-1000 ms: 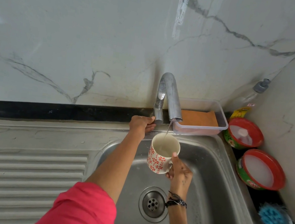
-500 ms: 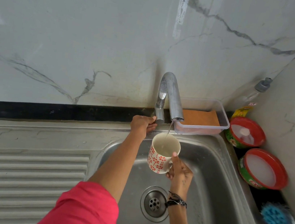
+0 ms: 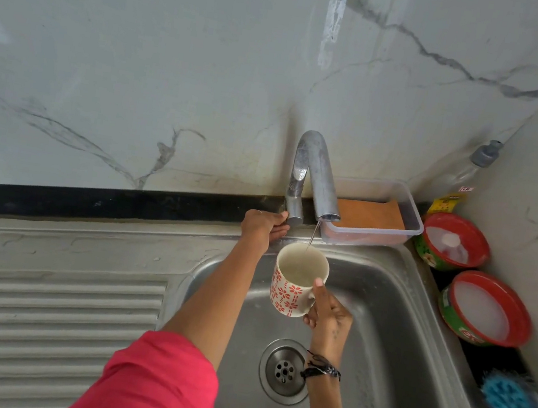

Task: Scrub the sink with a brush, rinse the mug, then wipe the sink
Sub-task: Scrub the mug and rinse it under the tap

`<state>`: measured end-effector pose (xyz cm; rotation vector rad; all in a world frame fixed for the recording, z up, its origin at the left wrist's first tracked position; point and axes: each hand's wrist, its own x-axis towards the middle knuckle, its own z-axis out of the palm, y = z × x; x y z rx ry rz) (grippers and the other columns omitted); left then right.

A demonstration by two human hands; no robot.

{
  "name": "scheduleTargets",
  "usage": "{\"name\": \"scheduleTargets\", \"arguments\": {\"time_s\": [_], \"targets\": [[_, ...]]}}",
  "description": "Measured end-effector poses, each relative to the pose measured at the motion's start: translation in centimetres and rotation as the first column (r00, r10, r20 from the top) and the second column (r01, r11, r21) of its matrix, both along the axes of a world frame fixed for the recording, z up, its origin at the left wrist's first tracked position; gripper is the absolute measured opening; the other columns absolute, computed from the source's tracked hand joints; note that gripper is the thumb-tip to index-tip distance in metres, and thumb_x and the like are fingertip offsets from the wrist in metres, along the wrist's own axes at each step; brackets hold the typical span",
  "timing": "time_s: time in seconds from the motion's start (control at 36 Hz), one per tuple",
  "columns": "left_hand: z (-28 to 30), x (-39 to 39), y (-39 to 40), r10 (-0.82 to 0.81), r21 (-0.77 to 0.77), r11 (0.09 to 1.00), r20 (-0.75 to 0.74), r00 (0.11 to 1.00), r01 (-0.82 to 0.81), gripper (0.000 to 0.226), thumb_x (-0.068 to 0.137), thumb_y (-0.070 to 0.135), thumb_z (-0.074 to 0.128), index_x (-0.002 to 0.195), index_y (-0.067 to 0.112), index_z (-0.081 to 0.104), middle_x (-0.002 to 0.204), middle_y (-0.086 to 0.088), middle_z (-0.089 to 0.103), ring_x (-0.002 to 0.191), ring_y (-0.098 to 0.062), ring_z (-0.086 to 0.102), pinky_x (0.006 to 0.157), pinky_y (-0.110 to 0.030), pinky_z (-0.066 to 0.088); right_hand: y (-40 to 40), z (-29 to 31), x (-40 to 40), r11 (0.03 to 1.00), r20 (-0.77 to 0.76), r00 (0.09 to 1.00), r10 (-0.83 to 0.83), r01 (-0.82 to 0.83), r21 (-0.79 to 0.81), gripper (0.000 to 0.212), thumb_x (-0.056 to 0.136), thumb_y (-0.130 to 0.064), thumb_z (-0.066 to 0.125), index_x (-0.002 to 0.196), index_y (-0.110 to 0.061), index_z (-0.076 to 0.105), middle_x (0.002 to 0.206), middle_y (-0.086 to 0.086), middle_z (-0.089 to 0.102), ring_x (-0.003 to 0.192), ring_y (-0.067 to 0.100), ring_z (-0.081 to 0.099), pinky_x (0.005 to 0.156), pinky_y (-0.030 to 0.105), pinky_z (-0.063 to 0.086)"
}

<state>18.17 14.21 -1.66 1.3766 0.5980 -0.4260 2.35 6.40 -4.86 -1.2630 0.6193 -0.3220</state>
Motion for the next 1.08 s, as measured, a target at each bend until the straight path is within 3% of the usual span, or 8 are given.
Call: {"name": "scheduleTargets", "arguments": {"time_s": [0.08,0.28,0.39,0.61,0.78,0.92,1.08], "targets": [[-0.06,0.02,-0.02,-0.001,0.006,1.000,-0.002,1.000,0.001,0.028,0.084,0.005,0.066,0.109,-0.006,0.060,0.101,-0.020,0.068,0.067,-0.014,0.064,0.068,-0.023,0.056,-0.06,0.10,0.09,1.000,-0.004,1.000,-0.007,0.008,0.009,0.037,0.089,-0.019,0.059,0.056,-0.006,0.049,0.038,-0.013,0.033,0.039,0.000,0.033,0.050,0.023,0.028],[0.13,0.06,-0.05,0.004,0.004,1.000,-0.011,1.000,-0.004,0.026,0.084,0.004,0.065,0.108,-0.005,0.061,0.092,-0.016,0.067,0.068,-0.014,0.064,0.070,-0.024,0.056,-0.30,0.34,0.29,0.999,-0.013,1.000,-0.024,0.024,0.032,0.041,0.088,-0.019,0.061,0.051,-0.010,0.045,0.038,-0.012,0.032,0.039,0.001,0.031,0.052,0.024,0.028],[0.27,-0.07,-0.06,0.006,-0.005,1.000,-0.001,1.000,-0.006,0.027,0.084,0.003,0.065,0.109,-0.006,0.061,0.103,-0.020,0.067,0.067,-0.014,0.063,0.067,-0.023,0.055,-0.42,0.56,0.36,1.000,-0.017,1.000,-0.009,0.009,0.029,0.037,0.088,-0.017,0.061,0.054,-0.009,0.049,0.037,-0.011,0.036,0.039,0.001,0.035,0.052,0.024,0.028],[0.49,-0.20,-0.06,0.017,-0.004,1.000,0.002,1.000,-0.017,0.027,0.084,0.003,0.065,0.109,-0.006,0.061,0.105,-0.020,0.067,0.065,-0.013,0.063,0.060,-0.019,0.054,-0.45,0.42,0.57,1.000,-0.017,1.000,-0.004,0.004,0.014,0.034,0.087,-0.016,0.062,0.057,-0.008,0.048,0.039,-0.012,0.031,0.041,0.003,0.031,0.052,0.025,0.027],[0.28,-0.23,-0.08,0.009,0.015,1.000,0.000,1.000,-0.009,0.026,0.084,0.004,0.065,0.108,-0.005,0.062,0.099,-0.017,0.068,0.067,-0.013,0.064,0.066,-0.021,0.055,-0.40,0.63,0.56,1.000,-0.004,1.000,0.031,-0.031,0.003,0.040,0.067,-0.042,0.068,0.060,-0.007,0.050,0.041,-0.010,0.030,0.044,0.005,0.031,0.051,0.023,0.028],[0.16,-0.13,-0.14,0.011,0.009,1.000,-0.006,1.000,-0.011,0.025,0.084,0.004,0.066,0.107,-0.005,0.062,0.086,-0.013,0.067,0.067,-0.014,0.064,0.070,-0.024,0.056,-0.39,0.71,0.52,1.000,-0.012,1.000,0.018,-0.018,-0.005,0.037,0.087,-0.018,0.063,0.055,-0.008,0.048,0.039,-0.011,0.033,0.044,0.005,0.031,0.053,0.025,0.027],[0.04,-0.03,-0.13,0.018,0.011,1.000,-0.004,1.000,-0.018,0.025,0.084,0.004,0.066,0.106,-0.005,0.062,0.097,-0.016,0.068,0.066,-0.014,0.064,0.071,-0.024,0.056,-0.40,0.70,0.59,1.000,-0.026,1.000,0.011,-0.011,-0.005,0.038,0.087,-0.016,0.063,0.054,-0.008,0.046,0.040,-0.010,0.032,0.043,0.005,0.031,0.053,0.025,0.027]]}}
